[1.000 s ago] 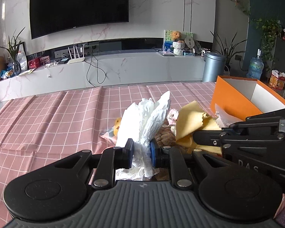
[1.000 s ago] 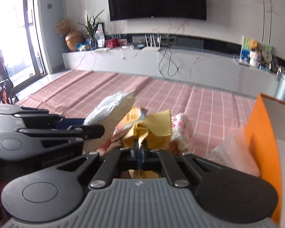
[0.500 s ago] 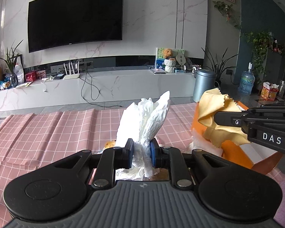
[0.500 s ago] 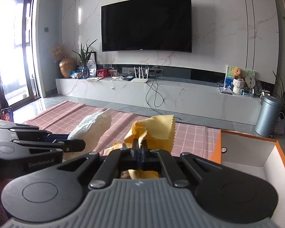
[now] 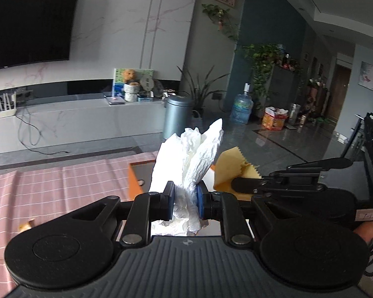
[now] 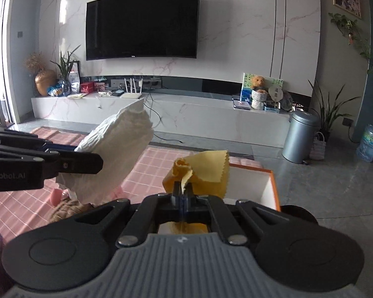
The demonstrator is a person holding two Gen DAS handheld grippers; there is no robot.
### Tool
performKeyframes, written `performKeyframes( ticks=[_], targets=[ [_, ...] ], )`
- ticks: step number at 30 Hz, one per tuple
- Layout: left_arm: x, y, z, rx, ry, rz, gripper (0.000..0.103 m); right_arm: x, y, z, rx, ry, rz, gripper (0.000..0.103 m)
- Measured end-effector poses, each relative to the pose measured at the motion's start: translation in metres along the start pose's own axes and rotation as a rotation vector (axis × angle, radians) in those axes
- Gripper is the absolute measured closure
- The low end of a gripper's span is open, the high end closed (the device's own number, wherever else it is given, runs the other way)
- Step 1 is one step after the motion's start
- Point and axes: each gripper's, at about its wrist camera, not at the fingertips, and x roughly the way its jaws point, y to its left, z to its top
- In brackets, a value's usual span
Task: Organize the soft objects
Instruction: 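Lower both held items into the orange box and open both tools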
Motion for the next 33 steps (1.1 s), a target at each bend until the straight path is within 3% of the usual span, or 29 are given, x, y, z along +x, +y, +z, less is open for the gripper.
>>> performKeyframes(
  ticks=[4,7,12,22,27,29,32,33],
  targets=[
    [0.053,-0.009,0.005,-0.043,0.146,-0.099,0.083,0.017,-0.031,-0.011,0.016,0.106,0.027,0.103],
    [0.091,-0.007,0.000,-0.065,0.272,-0.125,0.083,0.038,-0.043,-0.020,0.033,0.207,0.050,0.103],
    [0.134,0.007,-0.014,-0.104,0.400,-0.093,0.083,0.075,-0.053,-0.040,0.049,0.328,0.068,0.103],
    [0.167,0.015,-0.031,-0.121,0.593,-0.047,0.081,0.113,-0.058,-0.055,0.036,0.470,0.096,0.103],
    [0.166,0.009,-0.035,-0.092,0.623,-0.001,0.079,0.114,-0.059,-0.059,0.048,0.506,0.090,0.101],
    [0.164,0.010,-0.036,-0.098,0.634,0.008,0.074,0.113,-0.058,-0.060,0.057,0.521,0.087,0.099],
    [0.163,0.008,-0.034,-0.102,0.630,0.012,0.052,0.112,-0.058,-0.060,0.056,0.522,0.074,0.097],
    [0.164,0.007,-0.032,-0.107,0.628,0.012,0.042,0.111,-0.058,-0.060,0.057,0.521,0.071,0.091]
  ],
)
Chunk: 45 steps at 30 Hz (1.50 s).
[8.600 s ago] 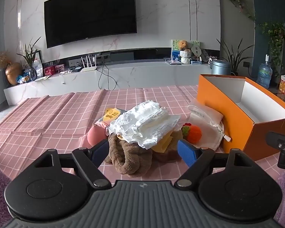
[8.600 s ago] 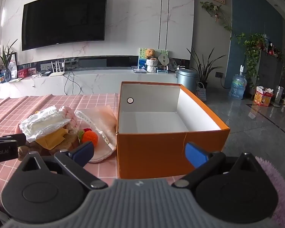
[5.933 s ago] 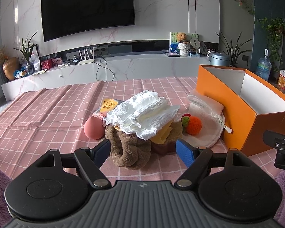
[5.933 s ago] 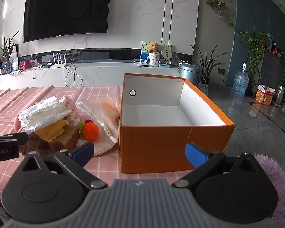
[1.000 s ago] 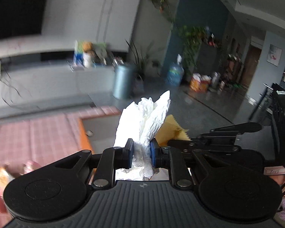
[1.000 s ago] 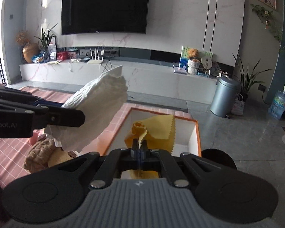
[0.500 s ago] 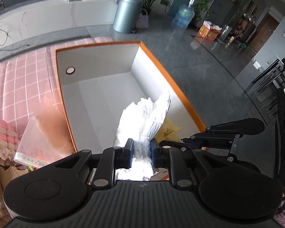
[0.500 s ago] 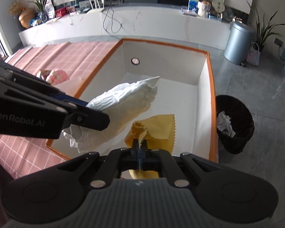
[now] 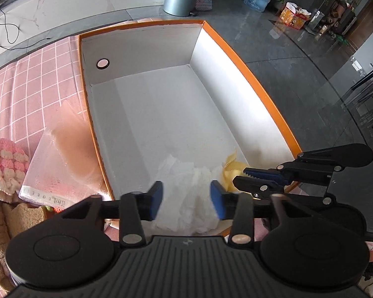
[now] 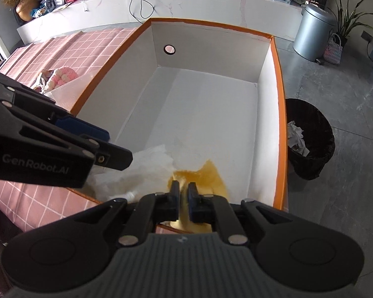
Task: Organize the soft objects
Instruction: 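Lower both held items into the orange box and open both tools, then move both tools back over the remaining soft items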
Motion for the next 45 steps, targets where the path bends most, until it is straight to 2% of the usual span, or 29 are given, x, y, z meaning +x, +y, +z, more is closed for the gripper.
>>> performKeyframes(
  ticks=[1,3,8,10,12,14,17,22,27,31,35,36,40,45],
  targets=[
    [-0.002,0.001,-0.001,-0.002,-0.003,-0.003,0.038,-0.002,0.000,-0.001,0.001,-0.003,-0.004,0.086],
    [-0.004,0.001,-0.001,-0.005,-0.007,-0.008,0.037,-0.006,0.002,-0.001,-0.004,-0.011,-0.029,0.061],
    [-0.020,0.000,-0.006,-0.019,-0.051,-0.012,0.026,-0.019,0.005,-0.004,-0.019,-0.019,-0.058,0.059],
    [-0.029,-0.004,-0.009,0.003,-0.088,-0.006,0.023,-0.025,0.007,-0.005,-0.027,-0.020,-0.084,0.055],
    [-0.039,-0.007,-0.009,0.021,-0.117,-0.019,0.023,-0.032,0.009,-0.006,-0.035,-0.028,-0.113,0.044],
    [-0.050,-0.006,-0.012,0.015,-0.146,-0.029,0.022,-0.040,0.010,-0.007,-0.041,-0.044,-0.125,0.044],
    [-0.068,-0.004,-0.016,0.011,-0.216,-0.052,0.022,-0.055,0.014,-0.009,-0.046,-0.068,-0.155,0.036],
    [-0.105,0.009,-0.035,-0.019,-0.437,-0.046,0.022,-0.079,0.031,-0.014,-0.050,-0.160,-0.211,0.035],
    [-0.132,0.022,-0.055,-0.018,-0.595,0.026,0.022,-0.097,0.059,-0.019,-0.018,-0.346,-0.185,0.035],
    [-0.149,0.035,-0.071,-0.042,-0.681,0.092,0.023,-0.101,0.089,-0.023,-0.024,-0.469,-0.143,0.035],
    [-0.158,0.054,-0.090,-0.096,-0.733,0.134,0.023,-0.095,0.131,-0.024,-0.083,-0.514,-0.138,0.032],
    [-0.159,0.062,-0.094,-0.109,-0.740,0.156,0.023,-0.093,0.140,-0.024,-0.087,-0.522,-0.137,0.029],
    [-0.159,0.079,-0.115,-0.133,-0.775,0.238,0.024,-0.082,0.174,-0.026,-0.077,-0.544,-0.094,0.029],
    [-0.148,0.102,-0.140,-0.176,-0.756,0.311,0.024,-0.057,0.215,-0.031,-0.117,-0.527,-0.058,0.026]
  ],
)
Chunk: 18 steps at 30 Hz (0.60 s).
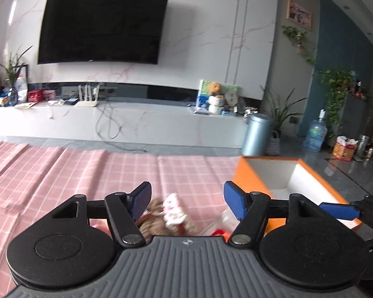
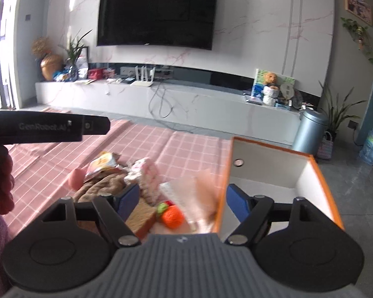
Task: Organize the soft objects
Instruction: 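Move both tools back over the remaining soft items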
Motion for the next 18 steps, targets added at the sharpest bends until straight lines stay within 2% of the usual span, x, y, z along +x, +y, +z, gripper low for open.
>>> performKeyframes(
  ticks=[4,8,10,18],
  targets=[
    [0.001,0.022,-0.022,0.012,0.058,0.058,0.025,0.015,0.019,-0.010,0.011,0.039,0.022,0.026],
    [0.001,0.037,-0.040,-0.003,0.159,-0.006,0.029,0.029,0.031,-0.024,-0.040,0.074,0.009,0.026],
    [0.002,0.046,-0.054,0.000,0.183,-0.006,0.029,0.035,0.034,-0.027,-0.066,0.090,0.005,0.026],
    [0.012,0.057,-0.059,-0.008,0.180,-0.045,0.030,0.051,0.038,-0.028,-0.150,0.084,-0.054,0.026]
  ],
)
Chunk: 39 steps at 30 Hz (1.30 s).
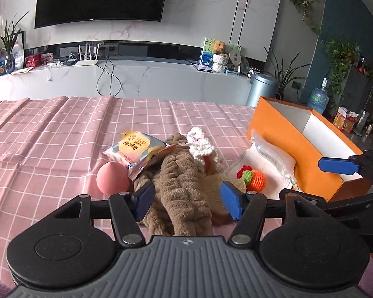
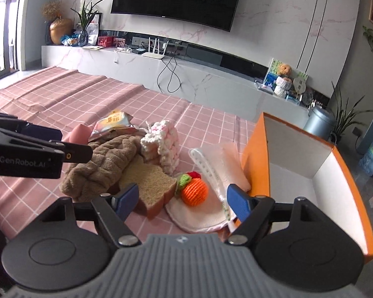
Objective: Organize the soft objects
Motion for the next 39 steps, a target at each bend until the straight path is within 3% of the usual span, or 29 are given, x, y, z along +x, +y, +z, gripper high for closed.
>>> performKeyframes(
  ticks=[10,14,20,25,27,30,39],
  targets=[
    [0.027,0.007,0.003,0.019,0.055,0.065,0.030,0.060,-0.015,0.017,-0.058,0.077,-0.069,0.026],
    [0.036,0.010,0.003,0.015,0.078,0.058,0.030,0.084,-0.017,0.020,-0.073,0.095,-0.084,0.026],
    [0.042,0.008,0.001,0.016,0.085,0.028,0.030,0.106,-0.016,0.020,-0.113,0.104,-0.100,0.037],
    [0.042,0.007,0.001,0.020,0.090,0.030,0.030,0.115,-0.015,0.016,-0.141,0.110,-0.125,0.053],
    [0.042,0.007,0.001,0.016,0.090,0.036,0.030,0.114,-0.017,0.016,-0.134,0.112,-0.125,0.080],
    [0.040,0.005,0.002,0.021,0.078,0.033,0.030,0.108,-0.025,0.017,-0.100,0.103,-0.123,0.097],
    [0.026,0.002,0.007,0.016,0.066,0.008,0.030,0.063,-0.030,0.025,-0.025,0.011,-0.078,0.101]
  ],
)
